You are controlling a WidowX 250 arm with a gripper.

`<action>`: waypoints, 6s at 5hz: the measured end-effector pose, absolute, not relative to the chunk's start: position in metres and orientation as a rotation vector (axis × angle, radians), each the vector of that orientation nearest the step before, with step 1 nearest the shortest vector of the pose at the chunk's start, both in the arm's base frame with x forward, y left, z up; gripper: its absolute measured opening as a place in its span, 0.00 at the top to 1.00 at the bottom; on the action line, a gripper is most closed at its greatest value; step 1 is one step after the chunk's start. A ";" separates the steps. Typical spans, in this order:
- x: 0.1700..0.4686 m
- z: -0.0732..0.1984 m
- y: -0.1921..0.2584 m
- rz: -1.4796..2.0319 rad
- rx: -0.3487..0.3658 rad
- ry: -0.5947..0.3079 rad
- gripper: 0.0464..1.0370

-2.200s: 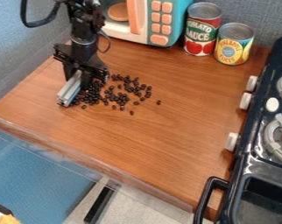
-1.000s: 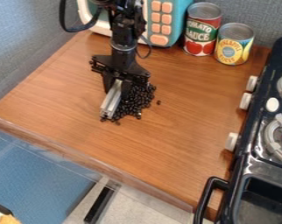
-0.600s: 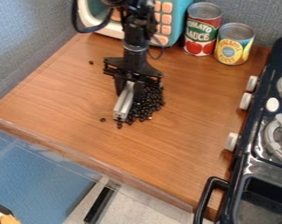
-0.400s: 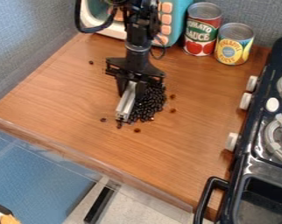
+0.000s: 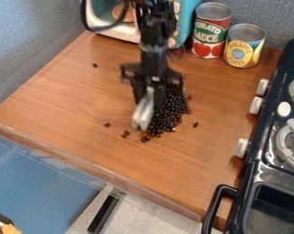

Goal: Sweep into pile

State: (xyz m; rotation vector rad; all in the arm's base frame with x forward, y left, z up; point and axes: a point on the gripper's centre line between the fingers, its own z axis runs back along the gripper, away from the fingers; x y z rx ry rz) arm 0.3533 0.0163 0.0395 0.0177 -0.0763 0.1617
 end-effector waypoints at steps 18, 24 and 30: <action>0.404 0.011 0.034 -0.121 0.225 -0.020 0.66; 0.390 0.059 0.025 -0.119 0.160 -0.154 0.66; 0.322 0.022 0.100 0.148 0.241 0.099 0.66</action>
